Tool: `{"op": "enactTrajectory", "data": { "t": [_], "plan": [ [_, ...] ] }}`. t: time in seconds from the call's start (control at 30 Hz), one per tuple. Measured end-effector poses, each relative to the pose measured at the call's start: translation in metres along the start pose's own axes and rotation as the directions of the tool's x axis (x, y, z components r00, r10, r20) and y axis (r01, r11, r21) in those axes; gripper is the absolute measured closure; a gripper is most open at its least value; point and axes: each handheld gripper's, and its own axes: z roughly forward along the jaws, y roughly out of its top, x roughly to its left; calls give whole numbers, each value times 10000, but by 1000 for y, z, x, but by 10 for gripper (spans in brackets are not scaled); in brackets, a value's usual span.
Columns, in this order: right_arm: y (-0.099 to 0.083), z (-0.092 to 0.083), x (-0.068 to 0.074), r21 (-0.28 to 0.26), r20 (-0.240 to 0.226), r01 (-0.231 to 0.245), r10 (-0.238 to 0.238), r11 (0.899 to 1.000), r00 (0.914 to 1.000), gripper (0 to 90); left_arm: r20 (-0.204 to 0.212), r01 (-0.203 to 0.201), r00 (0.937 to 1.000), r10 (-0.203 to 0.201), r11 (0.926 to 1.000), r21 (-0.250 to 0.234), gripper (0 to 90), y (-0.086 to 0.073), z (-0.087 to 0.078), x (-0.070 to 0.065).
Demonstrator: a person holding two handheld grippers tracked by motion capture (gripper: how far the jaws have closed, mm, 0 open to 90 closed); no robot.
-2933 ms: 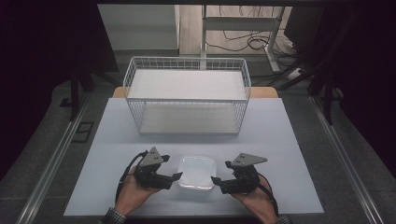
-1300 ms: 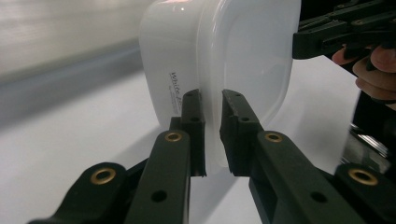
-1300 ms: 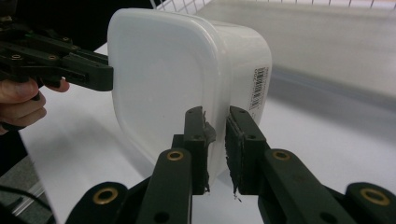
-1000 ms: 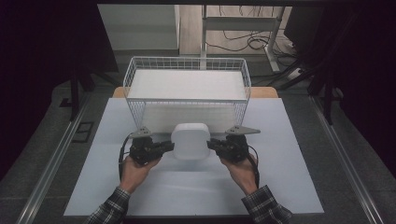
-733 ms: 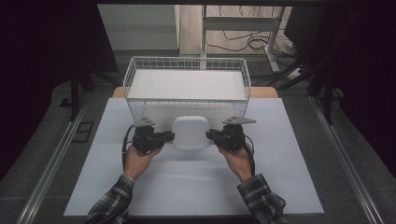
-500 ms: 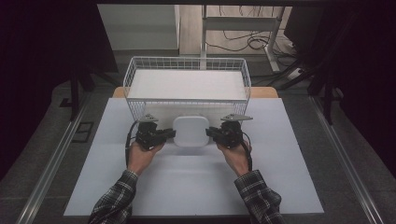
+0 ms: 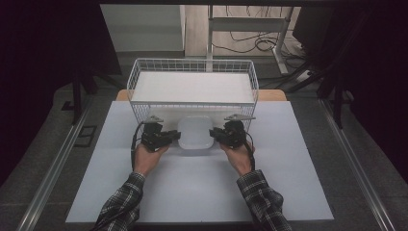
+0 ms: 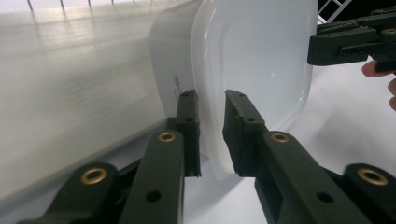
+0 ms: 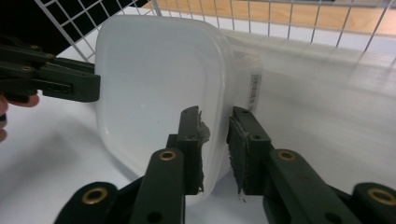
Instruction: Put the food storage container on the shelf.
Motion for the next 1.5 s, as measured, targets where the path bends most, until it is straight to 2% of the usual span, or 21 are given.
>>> {"op": "enactTrajectory", "data": {
  "t": [0.1, 0.17, 0.2, 0.27, 0.33, 0.43, 0.5, 0.57, 0.63, 0.7, 0.73, 0.8, 0.87, 0.97, 1.1, 1.13, 1.17, 1.27, 1.33, 1.43, 1.5],
  "plan": [
    [3, 5, 1, -50, 349, 195, -193, 9998, 9992, 687, -360, -181, 9992, 173, 9996, -220, 732, 4, 2, -1],
    [6, 8, 0, -115, 388, 111, -107, 9999, 9992, 662, -580, -247, 9980, 232, 9994, -254, 708, 7, 3, -1],
    [7, 8, -1, -274, 531, 203, -188, 9994, 9984, 707, -703, -287, 9972, 265, 9991, -311, 697, 8, 5, -1],
    [9, 11, 3, -252, 927, 738, -712, 9970, 9932, 697, -1036, -485, 9936, 440, 9980, -411, 691, 12, 7, -1],
    [13, 16, 8, -241, 1446, 1123, -1077, 9934, 9836, 702, -1327, -637, 9895, 574, 9970, -437, 687, 16, 9, -2],
    [16, 22, 7, -359, 1800, 1246, -1162, 9916, 9768, 690, -1963, -950, 9770, 831, 9941, -523, 655, 20, 14, -3],
    [18, 24, 5, -424, 1871, 1095, -998, 9931, 9773, 683, -2311, -1058, 9688, 892, 9925, -605, 607, 22, 17, -3],
    [19, 23, 6, -365, 1951, 1129, -1037, 9929, 9753, 690, -2566, -1387, 9593, 1177, 9882, -656, 556, 22, 15, -5],
    [20, 17, 7, -418, 1789, 1299, -1205, 9906, 9765, 713, -2404, -1473, 9624, 1267, 9866, -697, 522, 18, 10, -9],
    [20, 11, 10, -530, 1498, 1308, -1216, 9900, 9812, 752, -2369, -1618, 9615, 1393, 9837, -780, 467, 14, 5, -13],
    [19, 8, 11, -531, 1381, 1326, -1242, 9897, 9826, 771, -2218, -1671, 9643, 1445, 9821, -865, 443, 9, 0, -16],
    [16, 0, 16, -539, 1052, 1625, -1562, 9852, 9821, 823, -2056, -1915, 9641, 1683, 9765, -985, 379, 2, -10, -21],
    [12, -7, 21, -508, 804, 1896, -1852, 9805, 9794, 877, -1667, -1902, 9711, 1710, 9759, -1067, 306, -6, -19, -26],
    [7, -16, 27, -543, 451, 2017, -1994, 9779, 9789, 892, -1359, -2053, 9725, 1889, 9714, -1192, 232, -17, -32, -34],
    [-2, -22, 36, -499, 209, 2105, -2097, 9763, 9775, 892, -1149, -2216, 9710, 2099, 9699, -1007, 112, -37, -50, -45],
    [-4, -23, 38, -468, 218, 2179, -2171, 9748, 9759, 892, -1271, -2329, 9671, 2202, 9678, -952, 96, -46, -57, -46],
    [-6, -23, 41, -442, 183, 2254, -2248, 9733, 9742, 892, -1294, -2322, 9673, 2181, 9669, -1058, 87, -53, -63, -47],
    [-12, -23, 44, -323, -26, 2325, -2327, 9720, 9725, 891, -1122, -1988, 9760, 1869, 9743, -1059, 56, -72, -77, -46],
    [-15, -22, 46, -244, -175, 2342, -2347, 9719, 9719, 891, -1058, -1951, 9772, 1840, 9750, -1065, 45, -82, -84, -47],
    [-20, -20, 49, -136, -344, 2393, -2396, 9709, 9703, 891, -1202, -2149, 9718, 2029, 9717, -976, 24, -93, -91, -52],
    [-22, -18, 51, -109, -461, 2378, -2381, 9713, 9702, 890, -1417, -2481, 9618, 2342, 9646, -897, 14, -104, -96, -59]
  ]
}}
